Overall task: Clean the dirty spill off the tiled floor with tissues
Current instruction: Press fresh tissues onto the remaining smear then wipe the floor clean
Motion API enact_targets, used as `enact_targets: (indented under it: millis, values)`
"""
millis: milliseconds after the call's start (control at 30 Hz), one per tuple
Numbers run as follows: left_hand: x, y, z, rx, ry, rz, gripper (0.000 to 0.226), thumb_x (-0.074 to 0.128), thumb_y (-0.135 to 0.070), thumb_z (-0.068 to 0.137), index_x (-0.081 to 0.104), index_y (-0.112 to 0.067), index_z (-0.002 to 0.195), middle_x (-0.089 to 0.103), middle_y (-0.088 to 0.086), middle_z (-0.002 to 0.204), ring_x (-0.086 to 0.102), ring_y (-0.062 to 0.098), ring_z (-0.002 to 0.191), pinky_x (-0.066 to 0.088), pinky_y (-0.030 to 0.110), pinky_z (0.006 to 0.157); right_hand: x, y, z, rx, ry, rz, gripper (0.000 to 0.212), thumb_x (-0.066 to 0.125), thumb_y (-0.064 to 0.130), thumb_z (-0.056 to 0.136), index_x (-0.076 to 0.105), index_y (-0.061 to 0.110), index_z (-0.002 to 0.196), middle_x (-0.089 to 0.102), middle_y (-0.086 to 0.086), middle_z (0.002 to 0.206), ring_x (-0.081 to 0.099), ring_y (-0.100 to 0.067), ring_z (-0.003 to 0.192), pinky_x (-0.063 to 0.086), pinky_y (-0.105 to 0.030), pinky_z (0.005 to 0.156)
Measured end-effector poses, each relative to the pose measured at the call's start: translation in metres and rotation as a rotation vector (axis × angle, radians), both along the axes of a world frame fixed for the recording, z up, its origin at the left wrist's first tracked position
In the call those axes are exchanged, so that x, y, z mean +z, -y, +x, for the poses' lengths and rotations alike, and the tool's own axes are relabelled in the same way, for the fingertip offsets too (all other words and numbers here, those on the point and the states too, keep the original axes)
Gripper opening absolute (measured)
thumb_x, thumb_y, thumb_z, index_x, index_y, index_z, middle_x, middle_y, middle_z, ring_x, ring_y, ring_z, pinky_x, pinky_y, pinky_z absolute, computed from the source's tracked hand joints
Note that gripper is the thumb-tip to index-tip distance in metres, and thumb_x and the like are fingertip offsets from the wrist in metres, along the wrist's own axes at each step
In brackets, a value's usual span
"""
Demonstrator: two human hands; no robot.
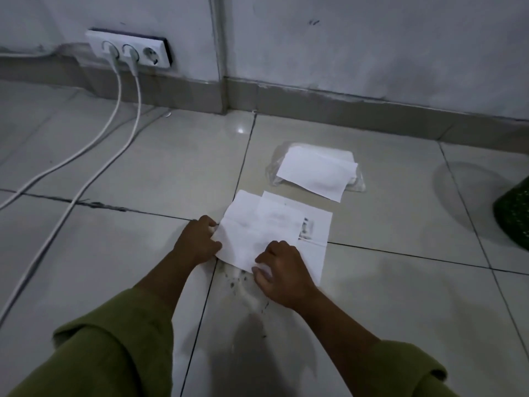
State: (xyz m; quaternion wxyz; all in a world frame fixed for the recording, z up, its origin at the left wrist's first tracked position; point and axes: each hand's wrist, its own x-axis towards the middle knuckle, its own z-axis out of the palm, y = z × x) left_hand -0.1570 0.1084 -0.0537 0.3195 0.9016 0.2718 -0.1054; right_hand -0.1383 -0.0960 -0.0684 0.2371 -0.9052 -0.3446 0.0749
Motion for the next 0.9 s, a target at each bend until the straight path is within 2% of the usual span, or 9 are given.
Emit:
enact_targets:
  millis: [67, 133, 167, 233, 300, 400, 567, 633, 900]
  values:
    - [-0.005, -0.001, 0.002, -0.044, 0.006, 0.125, 0.053, 0.068, -0.024, 0.079, 0.047, -0.01, 0.126, 0.049, 0.018, 0.127, 0.045, 0.033, 0.117, 0.041, 0.037, 0.095, 0.001, -0.005, 0.006, -0.056, 0.012, 0.004, 0.038, 0.049, 0.036, 0.083, 0.067, 0.011, 0.104, 0.065, -0.01, 0.104, 0.058, -0.026, 0.094, 0.044, -0.033, 0.083]
    - [-0.01, 0.0, 0.003, -0.107, 0.041, 0.204, 0.056, 0.063, -0.027, 0.084, 0.041, -0.012, 0.133, 0.04, 0.015, 0.138, 0.037, 0.032, 0.126, 0.035, 0.043, 0.103, -0.002, -0.014, 0.014, -0.085, 0.025, -0.026, 0.052, 0.04, 0.038, 0.086, 0.053, 0.008, 0.126, 0.053, -0.015, 0.133, 0.048, -0.034, 0.123, 0.038, -0.04, 0.103]
    - [-0.012, 0.001, 0.003, -0.149, 0.067, 0.232, 0.058, 0.06, -0.028, 0.086, 0.036, -0.012, 0.137, 0.035, 0.014, 0.144, 0.033, 0.032, 0.13, 0.032, 0.044, 0.106, -0.005, -0.017, 0.018, -0.08, 0.007, -0.072, 0.062, 0.031, 0.042, 0.088, 0.038, 0.008, 0.139, 0.033, -0.015, 0.149, 0.029, -0.033, 0.138, 0.025, -0.042, 0.112]
    - [-0.016, 0.002, 0.003, -0.251, 0.094, 0.286, 0.061, 0.052, -0.03, 0.091, 0.025, -0.015, 0.144, 0.02, 0.01, 0.154, 0.02, 0.029, 0.14, 0.022, 0.045, 0.112, -0.02, -0.02, 0.024, -0.04, -0.026, -0.181, 0.078, 0.006, 0.056, 0.085, 0.004, 0.01, 0.148, -0.008, -0.009, 0.157, -0.011, -0.026, 0.144, 0.001, -0.042, 0.118]
    - [-0.022, 0.003, 0.002, -0.379, 0.078, 0.315, 0.061, 0.043, -0.032, 0.095, 0.013, -0.019, 0.147, 0.003, 0.006, 0.158, 0.004, 0.023, 0.145, 0.011, 0.045, 0.117, -0.036, -0.017, 0.026, 0.002, -0.043, -0.246, 0.091, -0.009, 0.069, 0.077, -0.008, 0.011, 0.147, -0.02, -0.008, 0.155, -0.022, -0.023, 0.141, -0.005, -0.043, 0.119]
    - [-0.03, 0.003, 0.0, -0.501, 0.031, 0.329, 0.058, 0.028, -0.036, 0.097, 0.004, -0.02, 0.148, -0.007, 0.005, 0.158, -0.006, 0.021, 0.145, 0.0, 0.045, 0.116, -0.046, -0.012, 0.024, 0.014, -0.036, -0.278, 0.097, -0.022, 0.07, 0.07, -0.01, 0.011, 0.147, -0.02, -0.009, 0.155, -0.023, -0.023, 0.141, -0.007, -0.042, 0.118]
    - [-0.039, 0.002, 0.0, -0.489, 0.06, 0.351, 0.071, 0.007, -0.047, 0.082, 0.008, -0.018, 0.148, 0.001, 0.005, 0.158, -0.001, 0.021, 0.145, 0.0, 0.043, 0.116, -0.04, -0.029, 0.029, 0.019, 0.025, -0.215, 0.082, -0.007, 0.059, 0.083, -0.003, 0.01, 0.148, -0.012, -0.01, 0.156, -0.015, -0.024, 0.144, -0.007, -0.041, 0.118]
    - [-0.042, 0.002, 0.001, -0.499, 0.092, 0.353, 0.08, 0.0, -0.052, 0.076, 0.012, -0.017, 0.147, 0.004, 0.006, 0.158, 0.002, 0.022, 0.145, 0.001, 0.044, 0.116, -0.045, -0.033, 0.03, 0.062, 0.053, -0.224, 0.082, -0.011, 0.059, 0.085, 0.003, 0.008, 0.148, -0.004, -0.011, 0.157, -0.008, -0.026, 0.144, -0.003, -0.046, 0.118]
    - [-0.048, 0.006, 0.001, -0.477, 0.214, 0.338, 0.072, 0.005, -0.05, 0.082, 0.011, -0.017, 0.146, 0.006, 0.006, 0.157, 0.0, 0.019, 0.143, -0.003, 0.038, 0.113, -0.047, -0.029, 0.035, 0.009, 0.034, -0.177, 0.083, -0.013, 0.061, 0.083, -0.001, 0.01, 0.147, -0.006, -0.009, 0.157, -0.011, -0.024, 0.144, -0.004, -0.043, 0.119]
